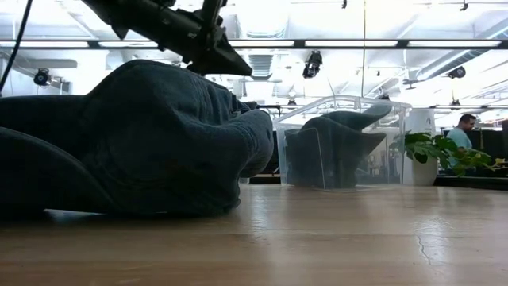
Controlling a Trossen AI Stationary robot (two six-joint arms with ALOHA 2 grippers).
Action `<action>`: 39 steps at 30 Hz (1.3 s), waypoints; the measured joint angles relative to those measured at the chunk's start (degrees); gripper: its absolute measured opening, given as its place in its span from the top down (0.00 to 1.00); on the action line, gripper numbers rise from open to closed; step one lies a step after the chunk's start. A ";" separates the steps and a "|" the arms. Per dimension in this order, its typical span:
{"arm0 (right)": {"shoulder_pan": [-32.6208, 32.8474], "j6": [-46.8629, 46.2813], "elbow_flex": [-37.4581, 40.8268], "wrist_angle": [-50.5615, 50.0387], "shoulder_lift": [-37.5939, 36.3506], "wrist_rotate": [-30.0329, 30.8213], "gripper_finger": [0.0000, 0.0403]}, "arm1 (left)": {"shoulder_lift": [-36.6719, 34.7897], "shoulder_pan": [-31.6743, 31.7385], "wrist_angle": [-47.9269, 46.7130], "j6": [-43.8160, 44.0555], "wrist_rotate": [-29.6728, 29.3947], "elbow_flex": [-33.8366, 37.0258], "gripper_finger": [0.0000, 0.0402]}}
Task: Pick & Place hat
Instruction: Put the right blue cap into the left bin
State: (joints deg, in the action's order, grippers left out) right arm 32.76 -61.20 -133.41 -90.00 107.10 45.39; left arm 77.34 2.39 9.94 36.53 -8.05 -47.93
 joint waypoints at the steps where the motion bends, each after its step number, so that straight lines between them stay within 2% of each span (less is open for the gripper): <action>1: 0.80 -2.06 0.92 0.02 0.01 -0.59 0.59 | 0.18 0.00 0.05 -0.08 0.32 -0.13 1.00; 4: 2.89 -11.31 5.30 0.00 -0.23 -0.42 0.59 | 0.30 0.00 -0.12 -2.50 1.07 -0.50 1.00; 7: 3.82 -24.85 9.79 0.57 -0.40 0.14 0.59 | -0.76 0.00 -0.20 -8.05 2.81 -1.03 1.00; 10: 3.75 -32.51 12.03 8.33 -0.45 3.82 0.59 | -2.59 0.02 -1.33 -13.54 6.11 -1.52 1.00; 14: 3.78 -22.93 15.92 25.86 -0.31 6.45 0.59 | -4.09 -0.01 -2.37 -16.23 8.53 -1.72 1.00; 18: 3.75 -13.72 20.69 48.17 -0.14 7.18 0.59 | -4.65 0.00 -2.49 -15.45 10.25 -1.72 1.00; 23: 3.63 7.79 23.83 72.37 -0.14 7.45 0.59 | -5.07 0.00 -3.10 -14.86 13.06 -1.66 1.00; 25: 3.64 12.38 24.04 72.26 -0.95 10.27 0.59 | -5.19 -0.02 -3.69 -14.23 13.31 -1.66 1.00; 27: 3.85 10.95 24.05 65.30 -2.80 14.30 0.59 | -5.60 -0.02 -5.43 -11.53 13.32 -1.66 1.00; 30: 4.13 -3.37 24.05 49.88 -6.15 17.13 0.59 | -6.49 -0.02 -11.85 -6.77 13.31 -1.66 1.00; 31: 4.11 -8.08 24.05 46.17 -7.03 16.64 0.59 | -6.75 -0.02 -14.77 -5.76 13.24 -1.63 1.00; 33: 4.06 -11.77 24.05 42.02 -7.96 13.75 0.59 | -7.30 -0.02 -19.68 -3.93 12.90 -1.55 1.00; 39: 3.54 -3.91 25.01 38.89 -7.88 5.75 0.59 | -9.70 -2.23 -25.26 -0.24 12.57 -1.55 1.00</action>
State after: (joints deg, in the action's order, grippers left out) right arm 36.29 -65.10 -108.40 -51.11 99.22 51.14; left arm 67.64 0.16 -15.32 36.29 4.52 -49.47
